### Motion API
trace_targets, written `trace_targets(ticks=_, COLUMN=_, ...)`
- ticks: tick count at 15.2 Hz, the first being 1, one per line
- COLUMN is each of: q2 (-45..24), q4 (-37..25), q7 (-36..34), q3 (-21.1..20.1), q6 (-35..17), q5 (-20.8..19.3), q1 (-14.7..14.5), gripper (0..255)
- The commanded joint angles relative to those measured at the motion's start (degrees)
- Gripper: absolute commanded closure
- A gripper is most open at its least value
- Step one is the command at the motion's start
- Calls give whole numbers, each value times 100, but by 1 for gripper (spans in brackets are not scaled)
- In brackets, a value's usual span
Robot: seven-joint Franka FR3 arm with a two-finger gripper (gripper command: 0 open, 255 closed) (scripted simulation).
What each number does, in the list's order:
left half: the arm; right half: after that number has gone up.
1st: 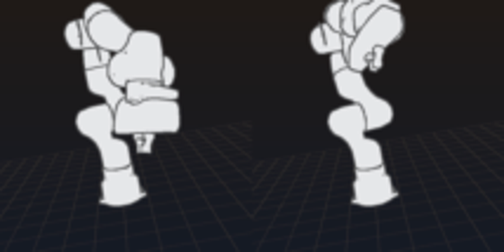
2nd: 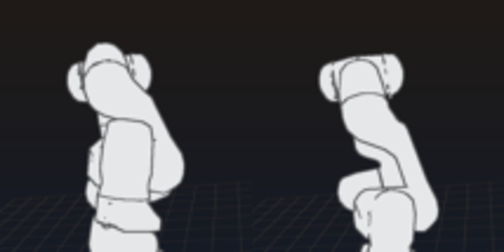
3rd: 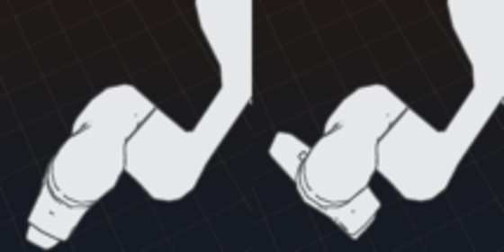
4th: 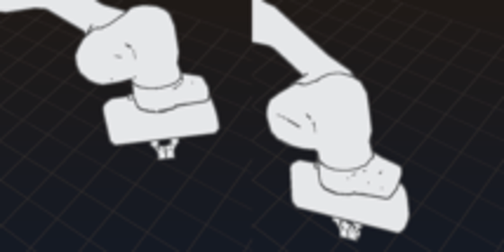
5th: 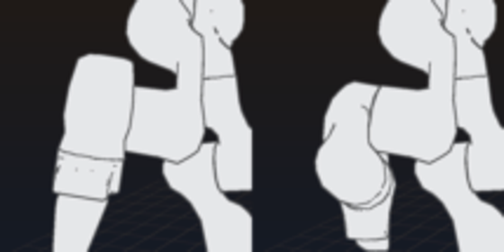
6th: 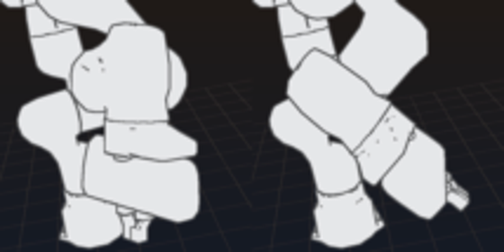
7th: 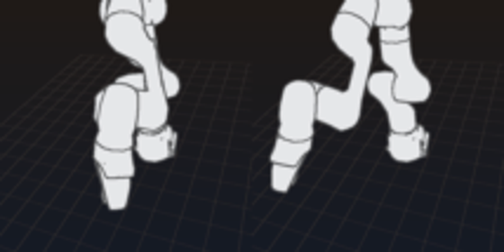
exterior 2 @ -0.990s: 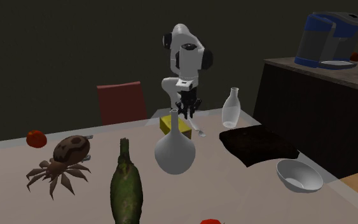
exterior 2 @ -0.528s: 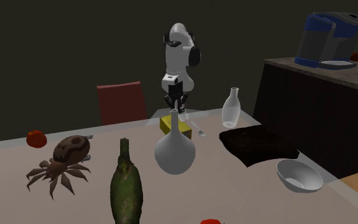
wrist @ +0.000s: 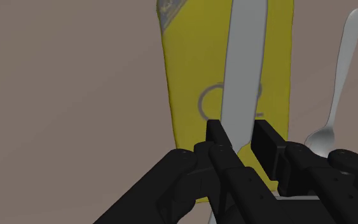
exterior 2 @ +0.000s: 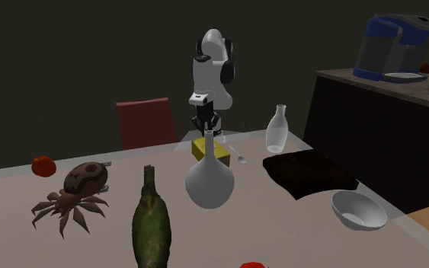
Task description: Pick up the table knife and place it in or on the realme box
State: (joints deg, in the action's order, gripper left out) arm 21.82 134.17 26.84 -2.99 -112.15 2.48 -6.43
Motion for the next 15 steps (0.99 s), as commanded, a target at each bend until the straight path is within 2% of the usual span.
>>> trace_targets(ticks=1, q2=-60, q4=103, q7=11, q3=3, q6=-164, q5=-1, q1=3, gripper=255)
trace_targets(ticks=10, q2=-304, q4=609, q7=23, q3=-12, q6=-915, q5=8, q1=0, gripper=255)
trace_targets(ticks=15, q2=-304, q4=609, q7=23, q3=-12, q6=-915, q5=8, q1=0, gripper=255)
